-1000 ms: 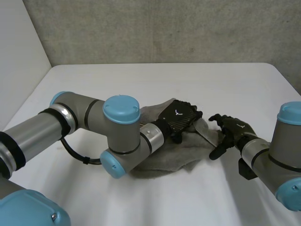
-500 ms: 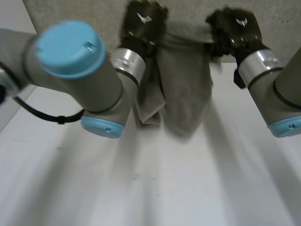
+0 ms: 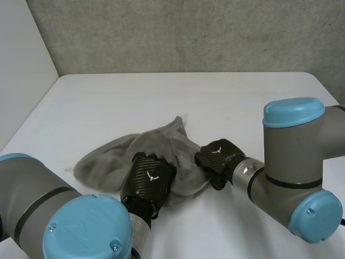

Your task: Fold the towel.

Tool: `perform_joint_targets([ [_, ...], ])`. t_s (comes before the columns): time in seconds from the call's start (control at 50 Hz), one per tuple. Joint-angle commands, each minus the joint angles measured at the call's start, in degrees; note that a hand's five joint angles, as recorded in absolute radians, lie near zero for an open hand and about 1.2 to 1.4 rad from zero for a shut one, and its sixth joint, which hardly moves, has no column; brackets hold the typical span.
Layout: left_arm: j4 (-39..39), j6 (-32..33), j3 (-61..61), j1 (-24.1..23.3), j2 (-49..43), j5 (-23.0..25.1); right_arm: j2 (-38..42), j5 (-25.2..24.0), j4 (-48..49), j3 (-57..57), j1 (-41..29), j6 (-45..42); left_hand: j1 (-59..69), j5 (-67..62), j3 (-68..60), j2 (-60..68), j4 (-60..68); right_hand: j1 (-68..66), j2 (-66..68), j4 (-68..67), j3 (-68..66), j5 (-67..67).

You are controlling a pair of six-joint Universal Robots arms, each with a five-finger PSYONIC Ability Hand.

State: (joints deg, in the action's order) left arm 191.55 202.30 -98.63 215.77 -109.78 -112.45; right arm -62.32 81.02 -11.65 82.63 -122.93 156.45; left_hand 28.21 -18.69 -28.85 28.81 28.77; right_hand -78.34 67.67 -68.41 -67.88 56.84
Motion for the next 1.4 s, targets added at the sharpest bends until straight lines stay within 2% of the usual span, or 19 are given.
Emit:
perform_joint_targets([
  [0.02, 0.05, 0.02, 1.69, 2.02, 3.69, 0.13, -1.49, 0.02, 1.72, 1.92, 0.14, 0.17, -14.63, 15.11, 15.27, -15.23, -15.19, -1.66, 12.33, -11.59, -12.12, 13.16],
  [0.16, -0.03, 0.11, 0.99, 8.52, 7.38, 0.22, -2.81, 0.02, 4.87, 6.66, 4.00, -0.27, -14.97, 15.44, 15.61, -15.57, -15.53, -1.66, 12.33, -11.59, -12.12, 13.16],
  [0.36, -0.21, 0.11, -4.29, 14.33, 8.79, 1.45, -3.25, -0.07, 8.57, 9.04, 5.86, -0.27, -14.13, 14.60, 14.77, -14.73, -14.69, -1.66, 12.33, -11.59, -12.12, 13.16],
  [0.58, -0.03, -0.42, -10.44, 23.99, 8.88, 11.89, -2.11, 0.02, 10.42, 9.22, 6.30, 0.00, -13.12, 13.60, 13.76, -13.72, -13.68, -1.66, 12.33, -11.59, -12.12, 13.16],
  [0.8, -0.12, -4.80, -10.88, 27.51, 7.91, 16.64, -0.97, 0.10, 10.51, 9.04, 6.38, -0.09, -9.09, 9.57, 9.73, -9.69, -9.65, -1.66, 12.33, -11.59, -12.12, 13.16],
  [1.02, 0.32, -6.66, -9.83, 27.60, 2.20, 21.31, -0.35, 0.02, 10.42, 8.16, 6.38, 0.00, -1.85, 2.32, 2.49, -2.45, -2.41, -1.66, 12.33, -11.59, -12.12, 13.16],
  [1.08, 0.67, -6.66, -8.77, 27.69, 0.09, 21.40, 0.09, 0.02, 10.42, 7.72, 6.38, -0.09, 2.69, -2.22, -2.06, 2.09, 2.13, -1.66, 12.33, -11.59, -12.12, 13.16],
  [1.12, 0.76, -6.66, -6.76, 27.69, -2.19, 21.40, 0.35, 0.02, 10.42, 7.37, 6.30, -0.09, 13.39, -12.92, -12.75, 12.79, 12.83, -1.66, 12.33, -11.59, -12.12, 13.16],
  [1.14, 0.76, -6.66, -6.75, 27.69, -2.20, 21.40, 0.61, 0.02, 10.33, 6.85, 6.30, -0.18, 13.46, -12.98, -12.82, 12.86, 12.90, -1.66, 12.33, -11.59, -12.12, 13.16],
  [1.16, 0.84, -6.75, -5.62, 27.69, -2.98, 21.40, 0.62, 0.02, 10.33, 6.84, 6.30, -0.18, 24.78, -24.31, -24.15, 24.18, 24.22, -1.66, 12.33, -11.59, -12.12, 13.16],
  [1.18, 0.84, -6.75, -5.61, 27.69, -2.99, 21.40, 0.96, 0.02, 10.33, 6.32, 6.30, -0.27, 24.89, -24.42, -24.26, 24.29, 24.34, -1.66, 12.33, -11.59, -12.12, 13.16],
  [1.22, 1.63, -6.75, -2.99, 27.95, -3.86, 21.22, 1.23, 0.02, 10.33, 5.61, 6.30, -0.36, 51.00, -50.53, -50.37, 50.40, 50.45, -1.66, 12.33, -11.59, -12.12, 13.16],
  [1.32, 5.49, -6.05, 2.81, 28.92, -3.69, 21.22, 2.99, 0.02, 10.60, 0.52, 6.03, -0.71, 51.79, -51.31, -51.15, 51.19, 51.23, -1.66, 12.33, -11.59, -12.12, 13.16],
  [1.4, 8.14, -5.60, 10.12, 29.36, -3.08, 21.49, 5.01, 0.63, 13.65, -10.34, 5.68, -0.80, 51.79, -51.31, -51.15, 51.19, 51.23, -1.66, 12.33, -11.59, -12.12, 13.16],
])
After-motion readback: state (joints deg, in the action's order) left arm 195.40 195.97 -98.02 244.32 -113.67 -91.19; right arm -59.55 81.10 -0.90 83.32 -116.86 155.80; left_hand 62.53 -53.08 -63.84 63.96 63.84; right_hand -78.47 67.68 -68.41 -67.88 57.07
